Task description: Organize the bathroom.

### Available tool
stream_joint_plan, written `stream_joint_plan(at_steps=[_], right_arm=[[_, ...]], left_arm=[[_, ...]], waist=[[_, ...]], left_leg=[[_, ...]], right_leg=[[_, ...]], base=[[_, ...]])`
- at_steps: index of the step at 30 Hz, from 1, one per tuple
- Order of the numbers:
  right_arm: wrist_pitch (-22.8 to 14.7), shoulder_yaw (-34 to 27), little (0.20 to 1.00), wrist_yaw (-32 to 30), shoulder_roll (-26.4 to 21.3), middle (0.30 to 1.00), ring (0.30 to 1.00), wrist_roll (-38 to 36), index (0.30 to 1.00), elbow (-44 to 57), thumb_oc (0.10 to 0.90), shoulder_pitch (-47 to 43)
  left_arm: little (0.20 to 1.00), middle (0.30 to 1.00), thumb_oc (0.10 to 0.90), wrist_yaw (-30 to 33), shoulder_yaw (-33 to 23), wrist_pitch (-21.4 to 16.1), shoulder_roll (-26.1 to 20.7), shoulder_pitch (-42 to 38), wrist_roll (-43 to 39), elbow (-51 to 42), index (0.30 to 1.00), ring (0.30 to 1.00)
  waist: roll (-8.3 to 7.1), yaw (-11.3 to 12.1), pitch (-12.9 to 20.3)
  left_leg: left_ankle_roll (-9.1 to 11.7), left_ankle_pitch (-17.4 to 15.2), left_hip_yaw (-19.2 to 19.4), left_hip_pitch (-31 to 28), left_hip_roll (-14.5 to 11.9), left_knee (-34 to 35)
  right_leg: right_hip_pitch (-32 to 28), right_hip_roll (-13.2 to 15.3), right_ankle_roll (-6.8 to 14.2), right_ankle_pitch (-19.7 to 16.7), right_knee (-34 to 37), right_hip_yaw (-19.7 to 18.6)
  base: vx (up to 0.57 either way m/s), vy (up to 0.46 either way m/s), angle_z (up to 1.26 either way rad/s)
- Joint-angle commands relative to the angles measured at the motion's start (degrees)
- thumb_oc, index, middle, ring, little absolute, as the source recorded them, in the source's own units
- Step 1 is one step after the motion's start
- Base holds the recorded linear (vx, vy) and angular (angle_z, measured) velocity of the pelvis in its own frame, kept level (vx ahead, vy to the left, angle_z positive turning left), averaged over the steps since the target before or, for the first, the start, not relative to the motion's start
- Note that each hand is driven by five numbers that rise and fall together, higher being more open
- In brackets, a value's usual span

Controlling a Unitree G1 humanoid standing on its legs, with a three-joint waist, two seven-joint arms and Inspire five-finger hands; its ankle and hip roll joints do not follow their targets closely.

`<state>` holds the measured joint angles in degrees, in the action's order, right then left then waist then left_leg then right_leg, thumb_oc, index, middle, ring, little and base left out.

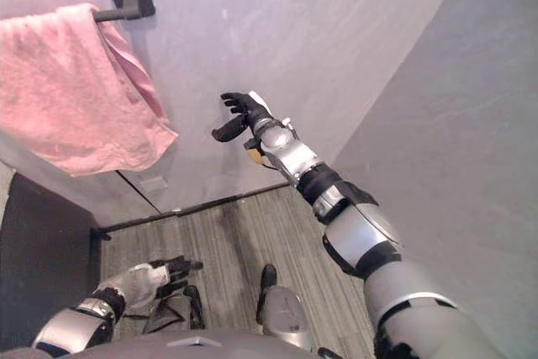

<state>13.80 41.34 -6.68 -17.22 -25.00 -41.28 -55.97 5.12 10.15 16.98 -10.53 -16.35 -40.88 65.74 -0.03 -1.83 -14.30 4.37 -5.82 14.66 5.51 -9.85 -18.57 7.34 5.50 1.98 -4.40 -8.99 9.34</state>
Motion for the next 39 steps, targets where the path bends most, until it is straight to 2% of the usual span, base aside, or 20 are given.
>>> stream_joint_plan(at_steps=[1, 5, 6, 9, 11, 12, 15, 19, 22, 28, 29, 30, 32, 34, 36, 37, 38, 39], right_arm=[[-5.4, -4.3, 0.900, -0.6, 2.4, 0.900, 0.900, 3.2, 0.900, 0.1, 0.800, -6.7], [-5.9, -4.6, 0.900, 0.5, 3.4, 0.900, 0.900, 5.2, 0.900, -0.9, 0.800, -6.0], [-6.0, -4.5, 0.900, 1.5, 3.5, 0.900, 0.900, 6.9, 0.900, -1.1, 0.800, -5.6], [-6.1, -3.9, 0.900, 6.9, 3.5, 0.900, 0.900, 14.1, 0.900, -1.1, 0.800, -3.6], [-4.8, -3.5, 0.900, 8.4, 3.5, 0.900, 0.900, 17.2, 0.900, -0.3, 0.800, -2.6], [-1.7, -2.6, 0.900, 11.5, 2.9, 0.900, 0.900, 20.2, 0.900, 0.0, 0.800, 0.0], [2.2, -2.7, 0.900, 14.1, 2.1, 0.900, 0.900, 23.2, 0.900, -1.5, 0.800, 2.9], [11.1, -4.7, 0.900, 15.4, 1.6, 0.900, 0.900, 22.9, 0.900, -8.0, 0.800, 8.0], [13.8, -6.0, 0.900, 15.4, 1.1, 0.900, 0.900, 25.9, 0.900, -11.5, 0.800, 10.3], [12.1, -8.8, 0.900, 15.8, -1.3, 0.900, 0.900, 40.2, 0.900, -21.2, 0.800, 17.9], [11.6, -8.9, 0.900, 15.6, -1.8, 0.900, 0.900, 43.9, 0.900, -23.2, 0.800, 21.5], [11.3, -8.9, 0.900, 15.5, -1.7, 0.900, 0.900, 44.5, 0.900, -23.5, 0.800, 22.1], [12.7, -9.2, 0.900, 16.7, -1.4, 0.900, 0.900, 47.8, 0.900, -26.0, 0.800, 26.1], [15.9, -9.1, 0.900, 22.6, -0.8, 0.900, 0.900, 51.0, 0.900, -28.0, 0.800, 28.9], [16.3, -9.1, 0.900, 28.9, -0.9, 0.900, 0.900, 54.7, 0.900, -31.1, 0.800, 32.9], [16.1, -9.5, 0.900, 29.8, -0.8, 0.900, 0.900, 55.4, 0.900, -32.6, 0.800, 34.2], [15.4, -11.2, 0.900, 29.4, -0.6, 0.900, 0.900, 56.1, 0.900, -35.0, 0.800, 35.8], [14.8, -12.0, 0.900, 27.9, -0.7, 0.900, 0.900, 54.5, 0.900, -36.2, 0.800, 36.6]], left_arm=[[0.900, 0.900, 0.800, 2.9, 1.4, -2.9, -6.5, -1.5, 4.1, 2.8, 0.900, 0.900], [0.900, 0.900, 0.800, 2.7, 2.3, -3.1, -6.1, -0.9, 9.7, 5.2, 0.900, 0.900], [0.900, 0.900, 0.800, 3.7, 2.5, -3.9, -5.9, -0.5, 10.8, 5.9, 0.900, 0.900], [0.900, 0.900, 0.800, 5.5, 1.9, -3.4, -5.7, 0.8, 10.8, 6.8, 0.900, 0.900], [0.900, 0.900, 0.800, 5.4, 1.6, -3.1, -5.5, 1.4, 11.1, 6.7, 0.900, 0.900], [0.900, 0.900, 0.800, 8.2, 0.7, -3.0, -4.7, 3.0, 10.9, 7.2, 0.900, 0.900], [0.900, 0.900, 0.800, 9.5, -0.1, -3.7, -4.1, 4.2, 11.4, 7.8, 0.900, 0.900], [0.900, 0.900, 0.800, 9.9, -0.8, -2.8, -3.3, 5.5, 13.6, 8.6, 0.900, 0.900], [0.900, 0.900, 0.800, 10.9, -0.7, -2.1, -2.8, 5.6, 12.5, 8.6, 0.900, 0.900], [0.900, 0.900, 0.800, 12.0, -1.3, 0.3, -2.7, 4.9, 11.6, 8.1, 0.900, 0.900], [0.900, 0.900, 0.800, 12.4, -1.4, 2.1, -2.8, 4.9, 12.0, 7.9, 0.900, 0.900], [0.900, 0.900, 0.800, 12.4, -1.5, 2.5, -2.9, 4.9, 12.1, 8.0, 0.900, 0.900], [0.900, 0.900, 0.800, 12.6, -1.4, 4.8, -3.1, 5.1, 13.2, 8.4, 0.900, 0.900], [0.900, 0.900, 0.800, 12.1, -1.9, 8.0, -3.9, 4.6, 14.0, 9.0, 0.900, 0.900], [0.900, 0.900, 0.800, 11.1, -1.4, 10.6, -4.9, 4.5, 13.9, 9.6, 0.900, 0.900], [0.900, 0.900, 0.800, 10.0, -1.1, 11.1, -5.5, 4.8, 14.0, 9.5, 0.900, 0.900], [0.900, 0.900, 0.800, 8.4, -0.5, 11.2, -6.1, 5.1, 14.2, 9.4, 0.900, 0.900], [0.900, 0.900, 0.800, 7.2, -0.7, 10.6, -6.1, 5.2, 15.8, 9.7, 0.900, 0.900]], waist=[[0.45, 1.3, -1.7], [0.01, 1.5, -1.7], [-0.12, 1.5, -1.7], [-0.74, 1.5, -1.4], [-0.99, 1.5, -1.3], [-1.46, 1.4, -0.9], [-1.99, 1.4, -0.7], [-2.38, 1.3, -0.7], [-2.49, 1.1, -0.8], [-2.80, 0.6, -1.1], [-2.78, 0.4, -1.2], [-2.76, 0.4, -1.2], [-2.65, 0.4, -1.3], [-2.28, -0.2, -1.0], [-1.93, -0.1, -0.1], [-1.64, 0.1, -0.1], [-1.22, 0.6, -0.2], [-0.92, 0.7, -0.5]], left_leg=[[-0.2, -1.4, 0.5, -4.0, -0.4, -0.2], [-0.2, -1.4, 0.6, -3.8, -0.3, 0.1], [-0.2, -1.4, 0.5, -3.7, -0.3, 0.2], [-0.1, -1.4, 0.0, -3.6, 0.0, 0.7], [-0.1, -1.4, -0.1, -3.7, 0.0, 0.8], [-0.1, -1.4, 0.0, -4.3, 0.0, 1.6], [-0.1, -1.3, 0.0, -4.8, -0.1, 2.3], [0.3, -0.5, -0.4, -5.3, -0.7, 3.5], [0.6, -0.1, -0.7, -5.1, -1.2, 3.6], [0.9, 0.7, -0.9, -4.7, -2.1, 4.5], [1.0, 1.2, -1.1, -4.4, -2.4, 4.6], [1.0, 1.3, -1.2, -4.3, -2.5, 4.6], [1.2, 2.1, -1.8, -3.8, -2.9, 4.2], [1.3, 3.0, -2.9, -3.7, -3.5, 4.3], [1.3, 4.9, -3.1, -2.9, -4.3, 4.0], [1.1, 4.7, -3.3, -2.8, -4.2, 4.2], [1.1, 5.9, -4.0, -1.0, -4.0, 3.5], [1.1, 5.8, -3.1, 0.1, -3.9, 2.6]], right_leg=[[0.1, 4.5, 7.1, 6.5, -3.9, -4.2], [0.4, 4.3, 7.1, 6.4, -3.7, -4.0], [0.5, 4.2, 7.1, 6.4, -3.6, -3.9], [0.6, 3.9, 7.2, 6.5, -3.3, -4.0], [0.5, 3.8, 7.3, 6.5, -3.1, -4.0], [0.0, 3.5, 7.1, 6.6, -2.4, -3.9], [-0.4, 3.2, 6.9, 6.7, -1.8, -3.7], [-1.4, 1.9, 5.7, 7.3, -0.9, -2.7], [-1.8, 1.1, 5.0, 7.6, -0.6, -2.3], [-2.0, 0.0, 4.4, 7.6, 0.8, -1.2], [-2.0, -0.4, 4.2, 7.7, 1.0, -0.8], [-1.9, -0.5, 4.1, 7.8, 1.0, -0.7], [-2.1, -1.3, 3.6, 8.2, 1.0, -0.3], [-2.5, -2.1, 3.2, 9.0, 0.8, 0.2], [-2.8, -2.9, 2.6, 9.2, 1.2, 1.0], [-3.1, -3.1, 2.6, 9.4, 1.3, 1.3], [-3.6, -3.4, 2.3, 9.2, 2.2, 1.9], [-4.2, -3.4, 2.0, 9.1, 3.0, 2.9]], base=[[-0.03, -0.026, -0.02], [-0.03, -0.017, 0.00], [-0.03, -0.025, 0.00], [-0.02, -0.016, -0.01], [-0.01, -0.021, 0.00], [-0.01, -0.043, 0.00], [-0.02, -0.057, -0.06], [-0.05, -0.058, -0.05], [-0.07, -0.048, -0.04], [-0.10, -0.059, -0.04], [-0.12, -0.072, 0.04], [-0.12, -0.080, 0.03], [-0.08, -0.091, -0.01], [-0.02, -0.087, 0.01], [-0.02, -0.091, 0.01], [-0.09, -0.102, 0.07], [-0.11, -0.103, 0.12], [-0.15, -0.122, 0.23]])
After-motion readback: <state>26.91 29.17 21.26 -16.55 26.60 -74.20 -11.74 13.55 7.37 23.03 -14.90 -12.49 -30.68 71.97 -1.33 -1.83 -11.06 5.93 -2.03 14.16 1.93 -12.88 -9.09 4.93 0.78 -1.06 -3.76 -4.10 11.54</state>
